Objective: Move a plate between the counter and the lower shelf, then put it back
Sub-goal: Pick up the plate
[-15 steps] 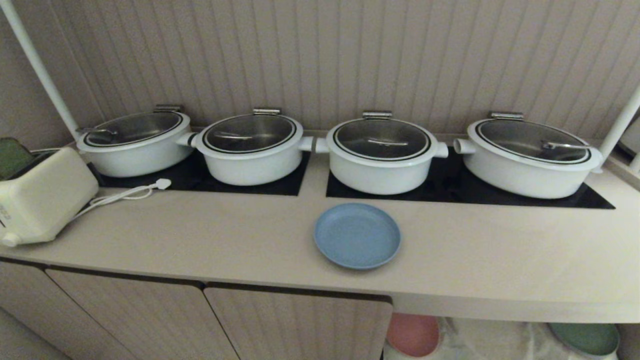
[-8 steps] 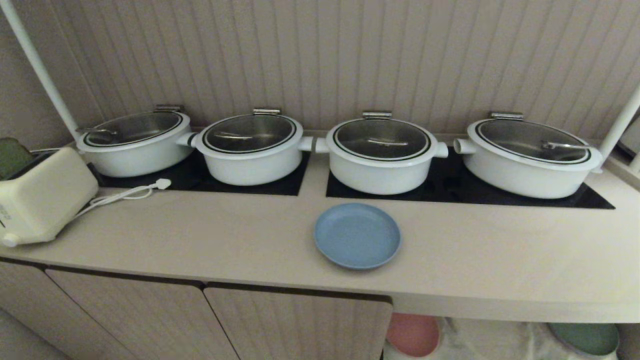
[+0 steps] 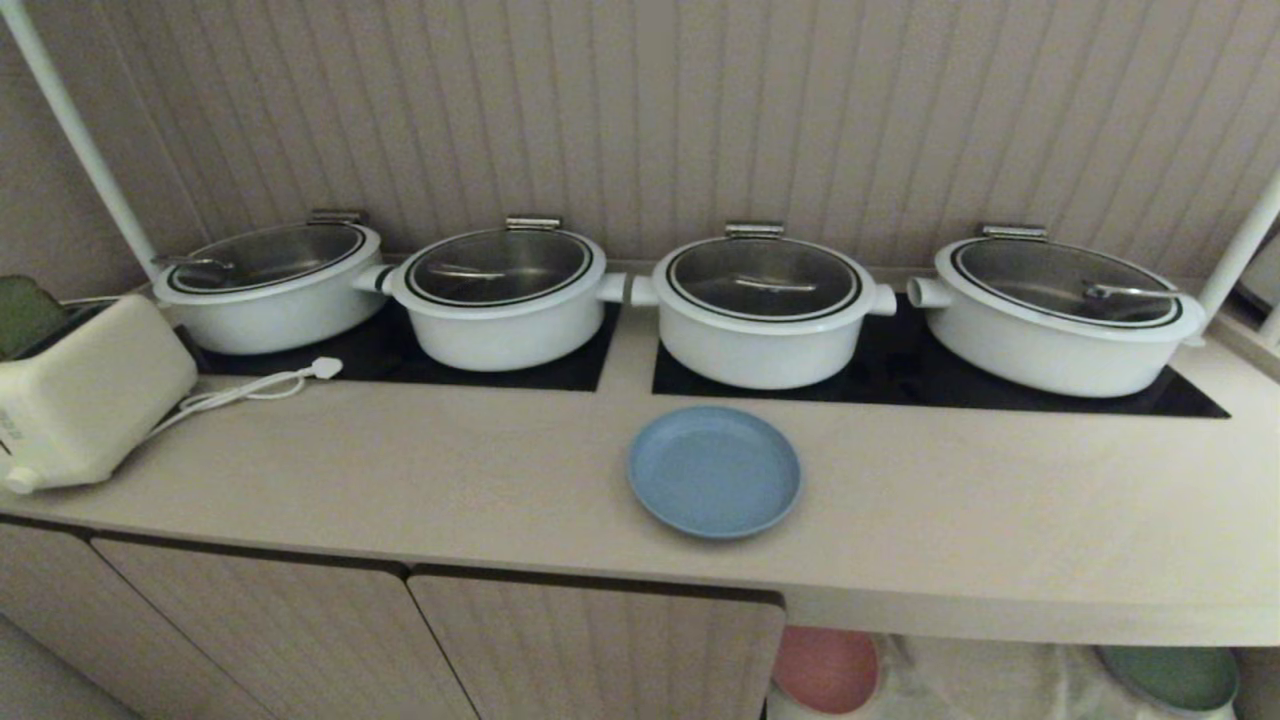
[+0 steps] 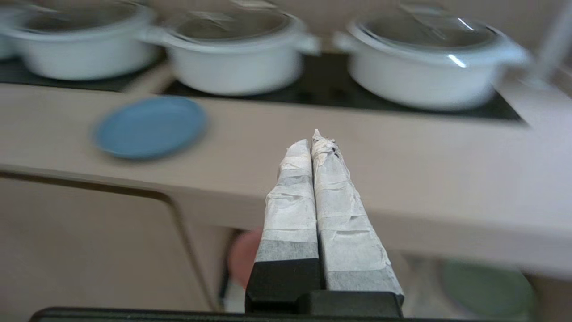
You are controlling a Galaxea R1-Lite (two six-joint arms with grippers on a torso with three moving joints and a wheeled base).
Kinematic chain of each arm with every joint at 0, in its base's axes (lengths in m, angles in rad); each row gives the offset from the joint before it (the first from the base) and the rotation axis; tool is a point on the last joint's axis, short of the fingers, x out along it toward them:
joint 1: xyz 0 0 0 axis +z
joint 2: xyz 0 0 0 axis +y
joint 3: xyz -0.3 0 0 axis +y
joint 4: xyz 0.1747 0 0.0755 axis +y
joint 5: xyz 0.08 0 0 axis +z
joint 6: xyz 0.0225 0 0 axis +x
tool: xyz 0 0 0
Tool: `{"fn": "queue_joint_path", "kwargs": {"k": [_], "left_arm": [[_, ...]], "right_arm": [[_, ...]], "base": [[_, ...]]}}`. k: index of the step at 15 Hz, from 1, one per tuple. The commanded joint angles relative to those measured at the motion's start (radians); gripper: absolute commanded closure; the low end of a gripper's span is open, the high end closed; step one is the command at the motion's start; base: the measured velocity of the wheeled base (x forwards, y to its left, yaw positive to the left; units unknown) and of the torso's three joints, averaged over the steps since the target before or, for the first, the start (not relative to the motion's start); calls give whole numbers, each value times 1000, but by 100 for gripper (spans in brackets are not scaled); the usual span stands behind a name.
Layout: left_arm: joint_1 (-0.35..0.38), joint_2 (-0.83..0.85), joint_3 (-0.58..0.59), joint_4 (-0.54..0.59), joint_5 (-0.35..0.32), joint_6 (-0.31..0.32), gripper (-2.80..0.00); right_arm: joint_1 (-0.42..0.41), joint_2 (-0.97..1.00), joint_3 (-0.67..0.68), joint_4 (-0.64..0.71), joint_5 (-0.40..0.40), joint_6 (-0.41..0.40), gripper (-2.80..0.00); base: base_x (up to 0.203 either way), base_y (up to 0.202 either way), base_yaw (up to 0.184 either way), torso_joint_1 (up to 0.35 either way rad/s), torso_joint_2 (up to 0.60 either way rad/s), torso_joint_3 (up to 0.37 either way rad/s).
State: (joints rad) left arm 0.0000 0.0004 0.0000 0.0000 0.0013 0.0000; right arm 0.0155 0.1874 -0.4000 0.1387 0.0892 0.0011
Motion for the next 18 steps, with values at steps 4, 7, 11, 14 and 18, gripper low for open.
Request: {"fn": "queue_joint_path", "kwargs": {"k": [4, 7, 11, 14, 18], "left_arm": [[0, 0, 0, 0, 0, 0, 0], [0, 0, 0, 0, 0, 0, 0], [0, 0, 0, 0, 0, 0, 0], [0, 0, 0, 0, 0, 0, 0], [0, 0, 0, 0, 0, 0, 0]], "right_arm": [[17, 283, -173, -2, 181, -3, 0], [13, 455, -244, -2, 203, -39, 0], [4, 684, -327, 11, 212, -122, 0], [4, 823, -366, 13, 231, -235, 0], [25, 997, -459, 29, 351, -308, 0]], "base": [[0, 0, 0, 0, 0, 0], [0, 0, 0, 0, 0, 0], [0, 0, 0, 0, 0, 0], [0, 0, 0, 0, 0, 0], [0, 0, 0, 0, 0, 0]]}}
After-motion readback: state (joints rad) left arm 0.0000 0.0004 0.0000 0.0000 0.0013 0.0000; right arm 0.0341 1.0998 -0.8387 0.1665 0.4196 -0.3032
